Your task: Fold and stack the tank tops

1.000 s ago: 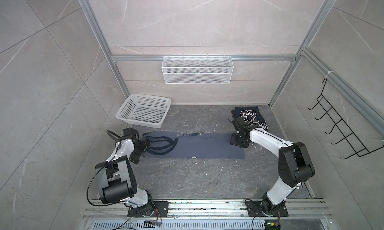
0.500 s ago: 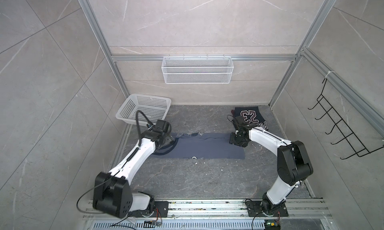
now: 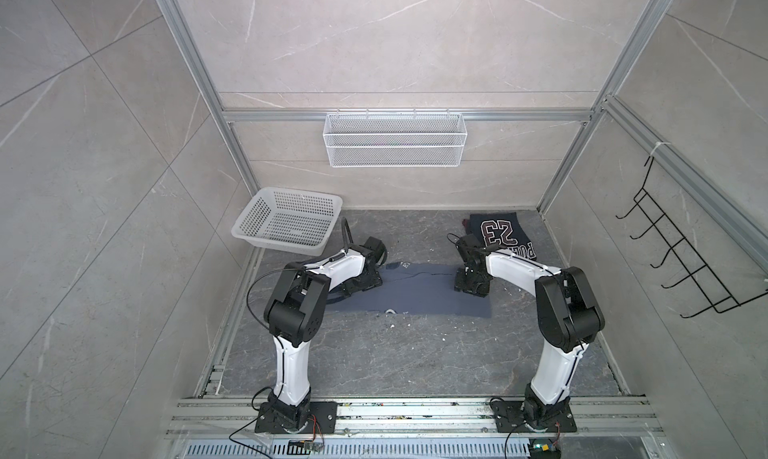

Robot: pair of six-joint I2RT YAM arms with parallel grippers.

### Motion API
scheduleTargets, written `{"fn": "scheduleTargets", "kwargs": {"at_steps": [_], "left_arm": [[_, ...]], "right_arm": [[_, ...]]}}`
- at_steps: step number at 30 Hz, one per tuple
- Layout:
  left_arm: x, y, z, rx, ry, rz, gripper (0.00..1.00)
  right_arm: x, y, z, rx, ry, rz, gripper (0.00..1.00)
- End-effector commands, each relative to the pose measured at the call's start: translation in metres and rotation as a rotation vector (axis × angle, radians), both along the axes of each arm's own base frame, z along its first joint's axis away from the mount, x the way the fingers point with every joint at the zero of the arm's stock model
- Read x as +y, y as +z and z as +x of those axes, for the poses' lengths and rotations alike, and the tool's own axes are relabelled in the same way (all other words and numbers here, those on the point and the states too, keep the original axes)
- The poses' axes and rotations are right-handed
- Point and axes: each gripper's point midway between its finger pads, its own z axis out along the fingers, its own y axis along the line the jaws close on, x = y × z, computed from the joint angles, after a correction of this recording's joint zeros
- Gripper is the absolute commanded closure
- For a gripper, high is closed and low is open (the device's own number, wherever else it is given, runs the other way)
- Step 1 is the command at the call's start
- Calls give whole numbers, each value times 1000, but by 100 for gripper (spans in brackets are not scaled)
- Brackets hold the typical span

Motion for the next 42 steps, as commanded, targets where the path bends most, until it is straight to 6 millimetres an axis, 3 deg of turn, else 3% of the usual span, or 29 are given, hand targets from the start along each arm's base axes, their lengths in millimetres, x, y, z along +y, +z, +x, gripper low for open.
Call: {"fn": "scheduleTargets", "kwargs": {"at_steps": [1,8,11,15,16,21,27,29,32,37,42], "left_arm": [[-40,-16,-13,60,-117,-17,14],[-124,-17,-21,59,-308,-57,14],[-138,-13,-14,52,-352,-43,14],[-138,-3,17,11,-422,-15,13],[-137,-12,24,25,-450,-3,13],[-125,-14,65,15,-516,-3,12],[-110,-14,96,-4,-587,9,11],[-107,-10,105,-22,-612,26,10],[-101,-7,115,-31,-613,35,9],[-104,25,114,-49,-569,41,9],[-101,86,107,-136,-384,-15,4]], "right_arm": [[-20,-8,-33,76,-90,-57,45],[-61,8,-83,69,-227,-108,45],[-73,15,-101,75,-259,-127,45],[-66,14,-123,89,-319,-45,45],[-62,12,-130,93,-335,-8,45],[-42,1,-142,94,-359,56,46],[8,-16,-152,111,-303,89,46],[35,-12,-152,85,-238,119,46],[48,10,-145,22,-158,113,47],[5,68,-110,-205,-64,-5,43],[-25,68,-74,-158,-62,-4,41]]}}
